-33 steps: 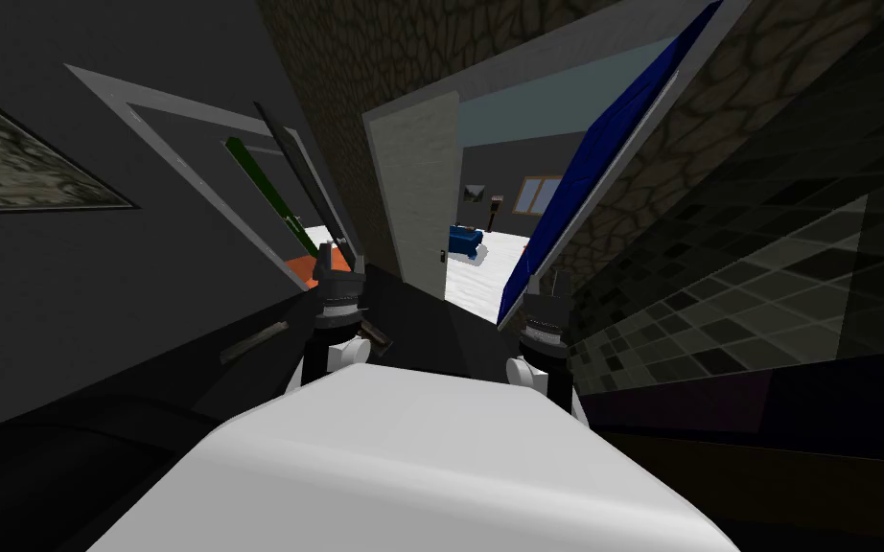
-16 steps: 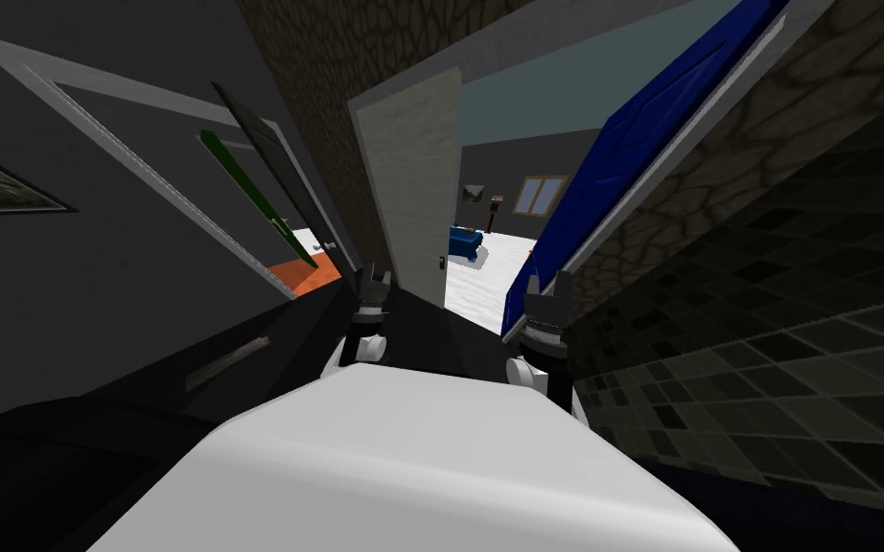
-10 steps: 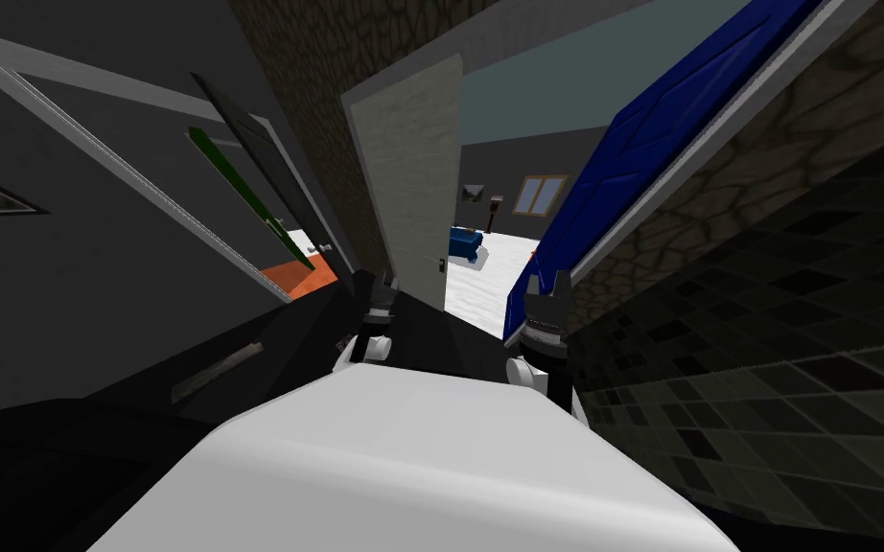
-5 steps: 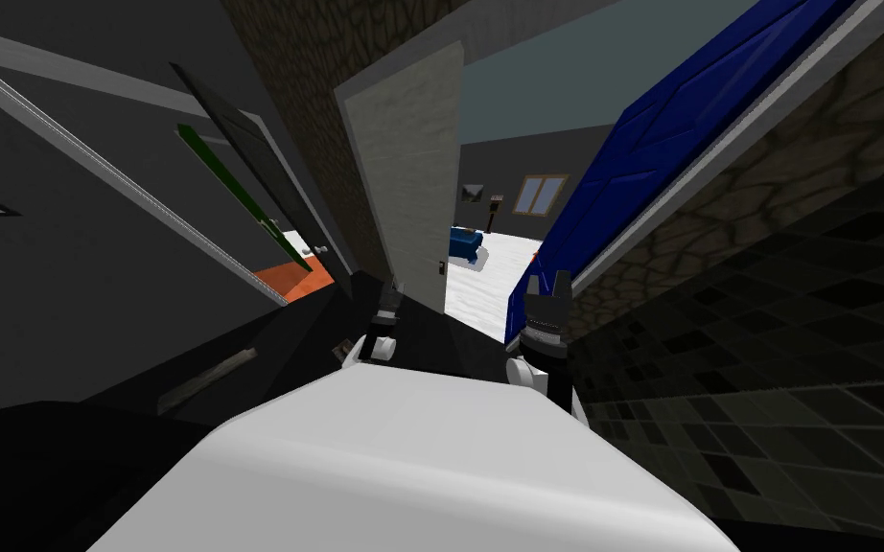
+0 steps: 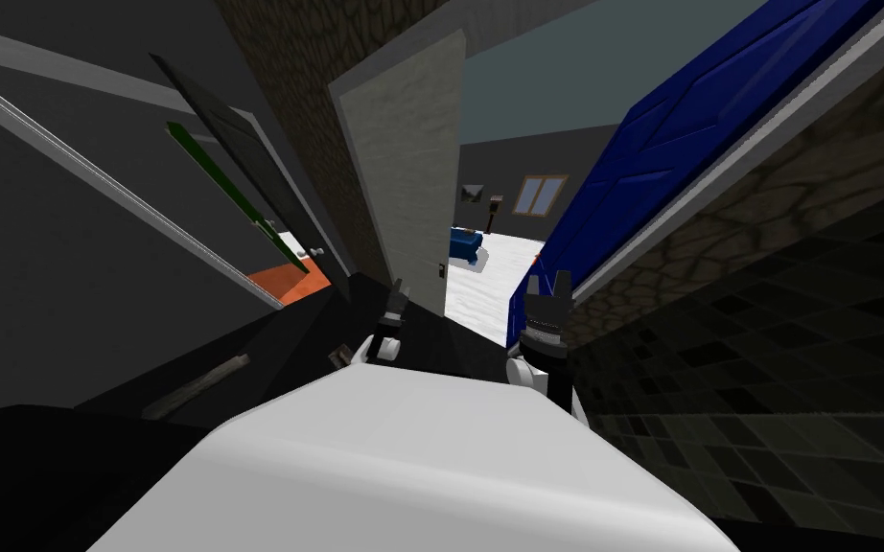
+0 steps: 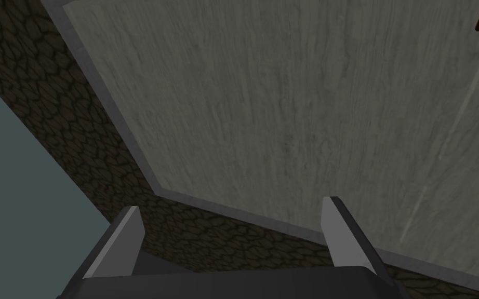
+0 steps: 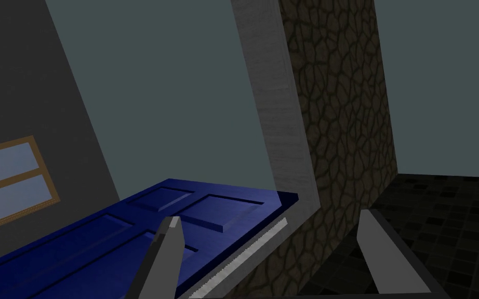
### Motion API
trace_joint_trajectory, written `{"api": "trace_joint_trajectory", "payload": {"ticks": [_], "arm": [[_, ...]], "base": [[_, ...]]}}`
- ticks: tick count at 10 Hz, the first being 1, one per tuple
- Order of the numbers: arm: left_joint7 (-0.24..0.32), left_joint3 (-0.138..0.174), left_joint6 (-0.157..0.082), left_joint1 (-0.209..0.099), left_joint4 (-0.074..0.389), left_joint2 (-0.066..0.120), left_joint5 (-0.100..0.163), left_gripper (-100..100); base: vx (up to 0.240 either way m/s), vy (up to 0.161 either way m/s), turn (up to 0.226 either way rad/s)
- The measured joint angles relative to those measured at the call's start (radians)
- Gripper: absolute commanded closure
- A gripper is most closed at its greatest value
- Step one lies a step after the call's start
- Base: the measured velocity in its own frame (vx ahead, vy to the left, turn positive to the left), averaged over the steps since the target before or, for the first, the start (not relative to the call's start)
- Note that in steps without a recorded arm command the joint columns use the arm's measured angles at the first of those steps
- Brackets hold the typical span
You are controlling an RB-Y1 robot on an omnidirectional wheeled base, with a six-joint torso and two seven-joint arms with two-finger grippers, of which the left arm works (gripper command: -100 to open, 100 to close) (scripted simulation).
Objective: Push the door open
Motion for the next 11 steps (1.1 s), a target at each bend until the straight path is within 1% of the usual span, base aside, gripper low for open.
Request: {"api": "trace_joint_trajectory", "payload": {"ticks": [2, 3, 4, 5, 6, 7, 9, 11], "arm": [[0.005, -0.008, -0.007, -0.021, 0.053, 0.005, -0.005, -100], [0.005, -0.014, -0.015, -0.027, 0.08, 0.004, -0.008, -100], [0.006, -0.019, -0.022, -0.039, 0.112, 0.004, -0.011, -100], [0.006, -0.023, -0.023, -0.054, 0.138, 0.002, -0.015, -100], [0.006, -0.029, -0.023, -0.061, 0.159, 0.002, -0.018, -100], [0.008, -0.033, -0.028, -0.071, 0.185, 0.003, -0.021, -100], [0.009, -0.04, -0.037, -0.076, 0.215, 0.004, -0.024, -100], [0.011, -0.048, -0.054, -0.097, 0.274, 0.004, -0.029, -100]], "base": [[0.112, 0.021, -0.01], [0.104, 0.025, -0.012], [0.096, 0.017, -0.01], [0.104, 0.021, -0.009], [0.095, 0.018, -0.011], [0.055, 0.016, -0.003], [0.063, 0.019, -0.009], [0.1, 0.023, -0.01]]}}
